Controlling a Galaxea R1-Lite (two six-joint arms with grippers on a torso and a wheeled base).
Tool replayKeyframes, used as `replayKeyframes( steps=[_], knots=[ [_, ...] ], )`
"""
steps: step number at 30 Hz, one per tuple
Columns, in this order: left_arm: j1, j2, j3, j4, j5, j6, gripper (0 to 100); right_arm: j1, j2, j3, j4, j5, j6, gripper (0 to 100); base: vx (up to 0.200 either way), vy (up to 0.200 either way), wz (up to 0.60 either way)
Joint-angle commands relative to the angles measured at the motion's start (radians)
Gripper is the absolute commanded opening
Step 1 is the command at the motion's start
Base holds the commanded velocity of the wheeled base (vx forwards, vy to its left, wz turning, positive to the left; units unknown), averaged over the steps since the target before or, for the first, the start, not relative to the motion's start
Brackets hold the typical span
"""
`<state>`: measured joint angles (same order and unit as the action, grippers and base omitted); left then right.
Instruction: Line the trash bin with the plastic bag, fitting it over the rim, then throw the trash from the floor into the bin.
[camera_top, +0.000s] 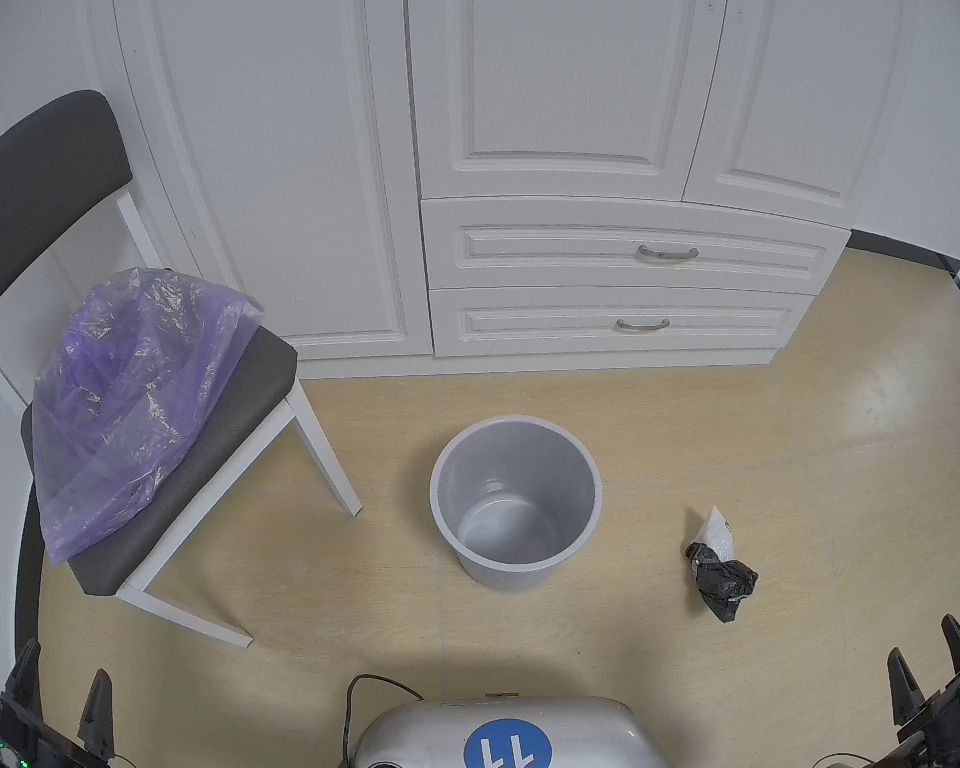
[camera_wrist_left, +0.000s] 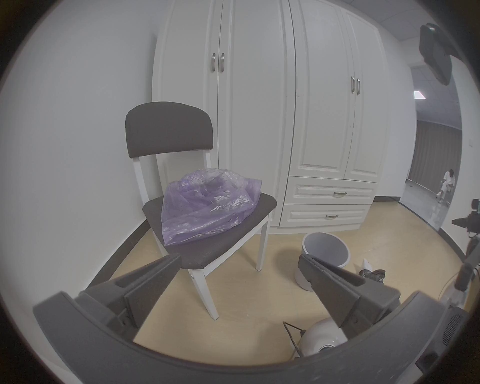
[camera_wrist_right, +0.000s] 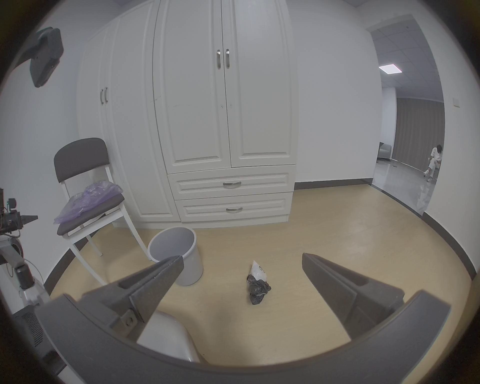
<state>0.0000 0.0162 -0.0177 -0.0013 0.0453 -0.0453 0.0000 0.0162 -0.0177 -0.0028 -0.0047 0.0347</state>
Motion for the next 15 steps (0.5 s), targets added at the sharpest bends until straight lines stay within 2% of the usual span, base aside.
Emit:
replayKeyframes(
  steps=[1,4,7,15],
  knots=[
    [0.000,-0.016,0.018,0.001,-0.007,0.016,100,0.000,-0.016,0.018,0.001,0.003,-0.013,100,0.000,0.000,0.00],
    [0.002,-0.016,0.018,0.000,-0.042,0.085,100,-0.002,-0.016,0.016,0.003,0.011,-0.048,100,0.000,0.000,0.00],
    [0.000,-0.016,0.018,-0.006,-0.067,0.105,100,-0.002,-0.016,0.018,0.001,0.032,-0.096,100,0.000,0.000,0.00],
    [0.002,-0.016,0.018,-0.006,-0.065,0.101,100,-0.002,-0.016,0.018,-0.006,0.037,-0.084,100,0.000,0.000,0.00]
  ],
)
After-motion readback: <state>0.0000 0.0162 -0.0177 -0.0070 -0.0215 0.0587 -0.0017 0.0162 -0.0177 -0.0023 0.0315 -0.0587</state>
